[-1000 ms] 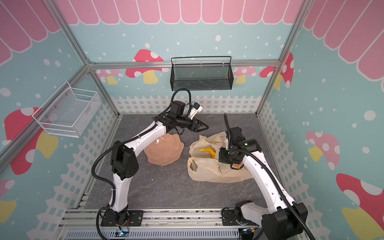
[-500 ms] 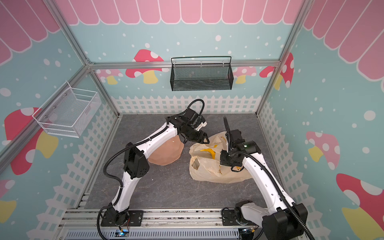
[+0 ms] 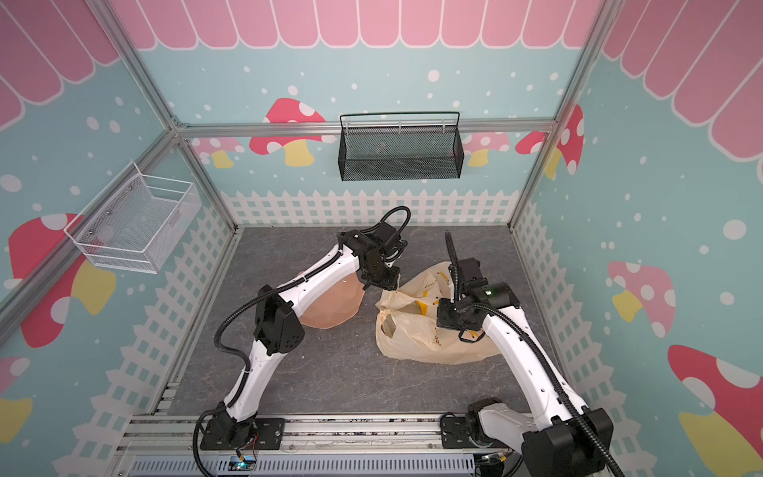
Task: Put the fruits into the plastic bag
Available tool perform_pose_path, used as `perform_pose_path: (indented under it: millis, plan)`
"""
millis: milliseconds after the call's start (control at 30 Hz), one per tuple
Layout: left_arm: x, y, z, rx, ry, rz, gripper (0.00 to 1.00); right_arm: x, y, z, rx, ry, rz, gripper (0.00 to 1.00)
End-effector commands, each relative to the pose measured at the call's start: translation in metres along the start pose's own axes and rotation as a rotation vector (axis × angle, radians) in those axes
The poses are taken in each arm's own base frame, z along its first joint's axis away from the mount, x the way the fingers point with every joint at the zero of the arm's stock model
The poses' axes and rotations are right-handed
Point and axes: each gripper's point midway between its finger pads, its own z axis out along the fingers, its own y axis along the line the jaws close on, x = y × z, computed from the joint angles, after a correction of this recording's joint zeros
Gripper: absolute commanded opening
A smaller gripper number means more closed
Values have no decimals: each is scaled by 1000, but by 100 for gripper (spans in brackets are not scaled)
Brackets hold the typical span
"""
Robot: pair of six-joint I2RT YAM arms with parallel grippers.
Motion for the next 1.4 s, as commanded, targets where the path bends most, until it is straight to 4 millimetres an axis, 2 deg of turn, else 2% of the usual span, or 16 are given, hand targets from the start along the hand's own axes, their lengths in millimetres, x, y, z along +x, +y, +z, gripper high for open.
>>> perform_pose_path:
  millis: [0,167,333,433,533,567,767,833,967,1367]
  plan:
    - [-17,-1,-30,45,-90,-63,34,4,-2,-2,4,-2,-16,0]
    - [-29,-15,-40,154,-145,-113,28,3,-1,-3,4,-6,-19,0]
    - [-26,-18,-30,190,-117,-121,14,3,-2,-3,6,-7,-22,0]
    - [-28,-18,-35,190,-128,-118,8,1,-1,-3,3,-11,-23,0]
    - [-31,-17,-41,196,-146,-121,7,-4,2,-5,-9,-28,-24,0]
    - [-32,-15,-44,197,-150,-129,10,-4,3,-5,-11,-29,-23,0]
    - [-47,-9,-68,225,-229,-203,56,-4,5,-8,-26,-35,-25,0]
    - [-50,-8,-68,237,-228,-226,63,-5,5,-9,-25,-39,-26,0]
    - [-51,-12,-60,252,-211,-256,65,-3,5,-9,-28,-37,-26,0]
    - [-57,-18,-12,215,-181,-217,67,-3,7,-10,-38,-41,-38,0]
